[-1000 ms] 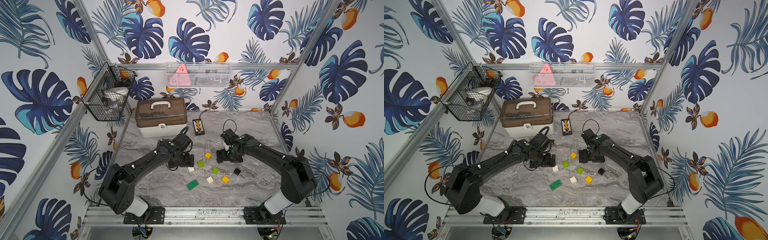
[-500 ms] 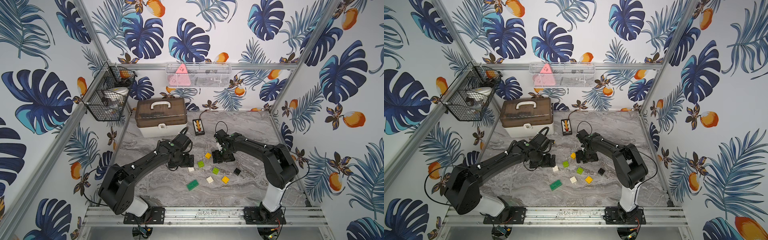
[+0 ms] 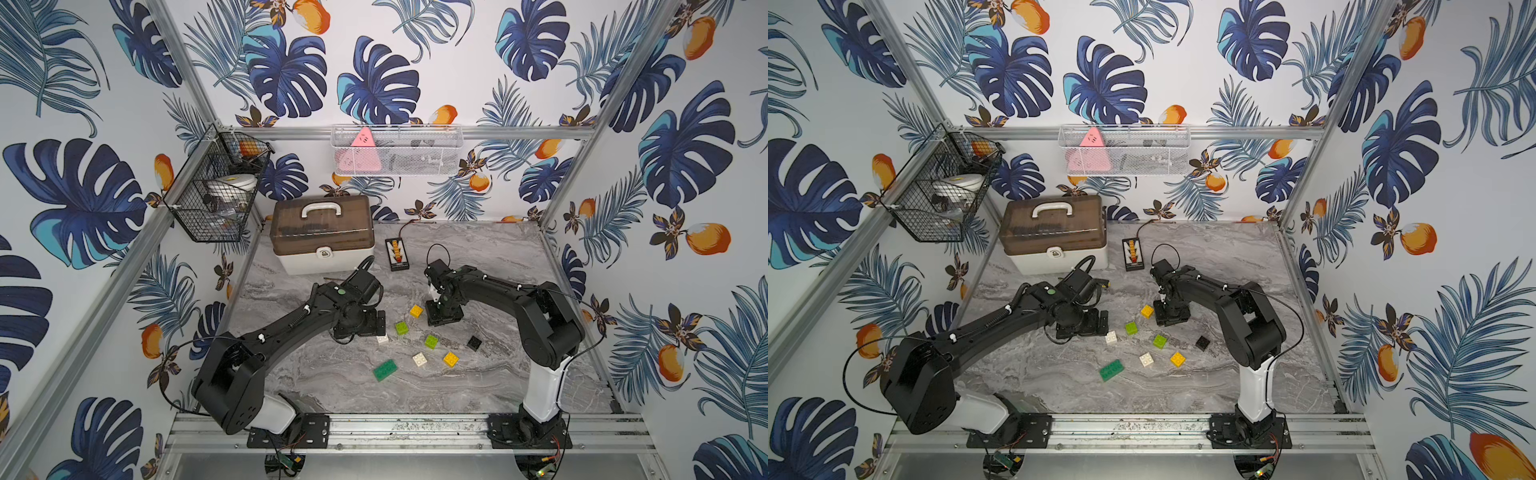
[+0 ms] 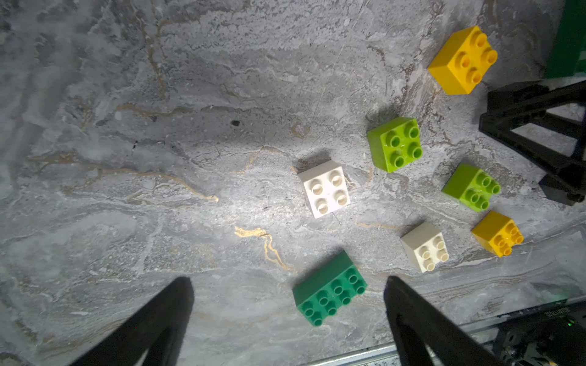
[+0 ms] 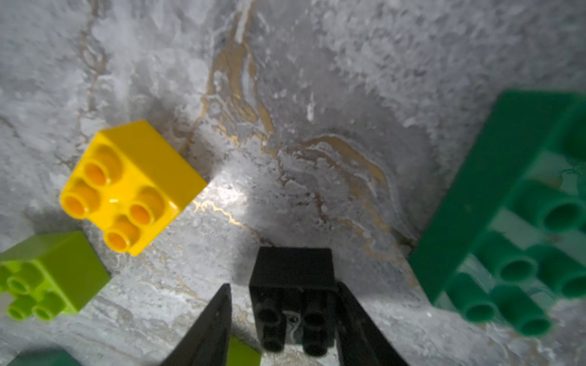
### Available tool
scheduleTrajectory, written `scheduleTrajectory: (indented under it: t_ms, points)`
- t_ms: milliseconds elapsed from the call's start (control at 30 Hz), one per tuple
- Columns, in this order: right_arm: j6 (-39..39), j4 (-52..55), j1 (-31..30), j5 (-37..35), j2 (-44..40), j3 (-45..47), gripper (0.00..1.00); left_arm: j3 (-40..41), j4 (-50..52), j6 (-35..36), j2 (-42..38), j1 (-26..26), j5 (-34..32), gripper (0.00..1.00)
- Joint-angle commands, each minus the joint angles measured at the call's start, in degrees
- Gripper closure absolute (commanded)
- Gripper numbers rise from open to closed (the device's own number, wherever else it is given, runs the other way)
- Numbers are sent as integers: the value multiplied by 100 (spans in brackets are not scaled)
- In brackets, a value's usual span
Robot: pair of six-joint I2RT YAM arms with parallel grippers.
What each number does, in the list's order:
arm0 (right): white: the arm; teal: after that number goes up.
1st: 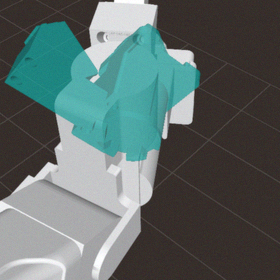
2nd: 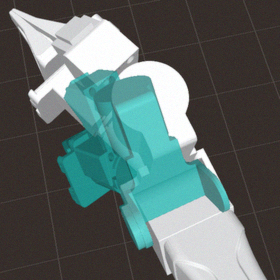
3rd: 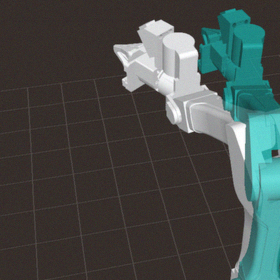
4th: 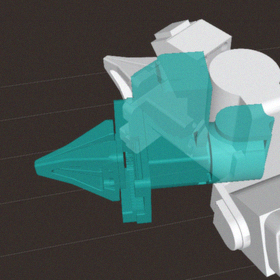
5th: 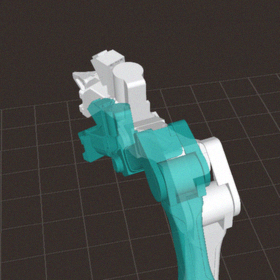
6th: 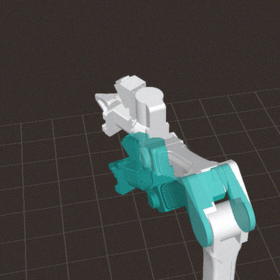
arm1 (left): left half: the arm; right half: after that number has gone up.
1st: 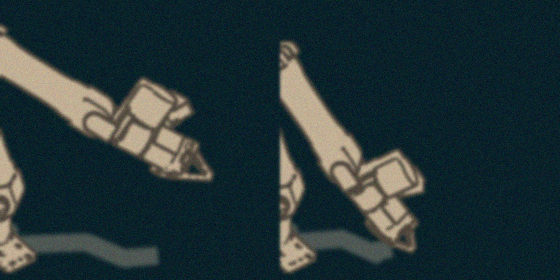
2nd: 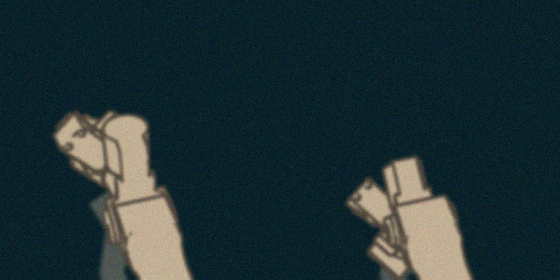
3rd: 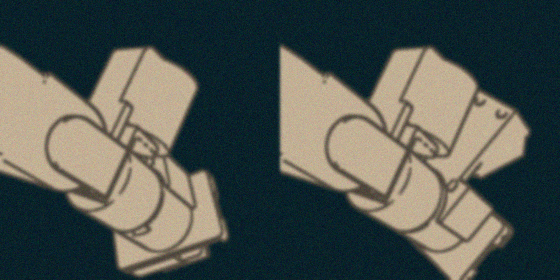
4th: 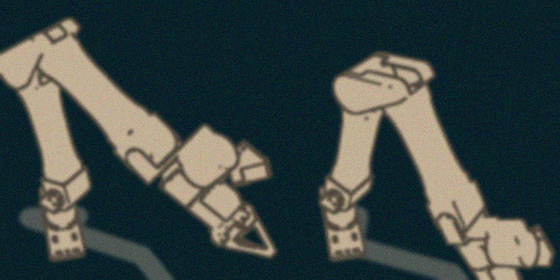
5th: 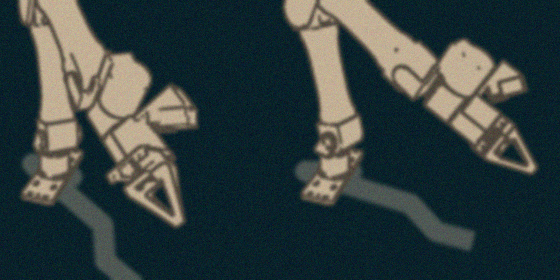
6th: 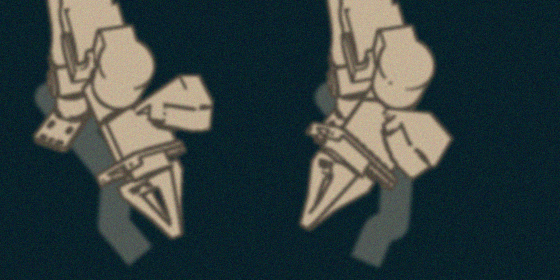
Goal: Assemble a giraffe with lego
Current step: Pick up the lego brick from the center of the board.
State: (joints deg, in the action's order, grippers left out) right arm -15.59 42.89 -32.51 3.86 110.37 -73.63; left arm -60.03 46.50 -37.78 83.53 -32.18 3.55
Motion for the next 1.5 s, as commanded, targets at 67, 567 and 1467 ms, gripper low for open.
scheduleTrajectory:
  t_ms: [67, 567, 1467]
  points:
    - [30, -62, -10, -104, 8, -38, 51, 70, 76, -82, -97, 37, -13, 1]
    - [-62, -89, -10, -374, 72, -69, 26, 119, 54, 38, -179, 68, 102, 1]
    - [-2070, 1382, -10, -1219, -3685, 1890, 72, 117, -340, 113, 241, 83, 260, 1]
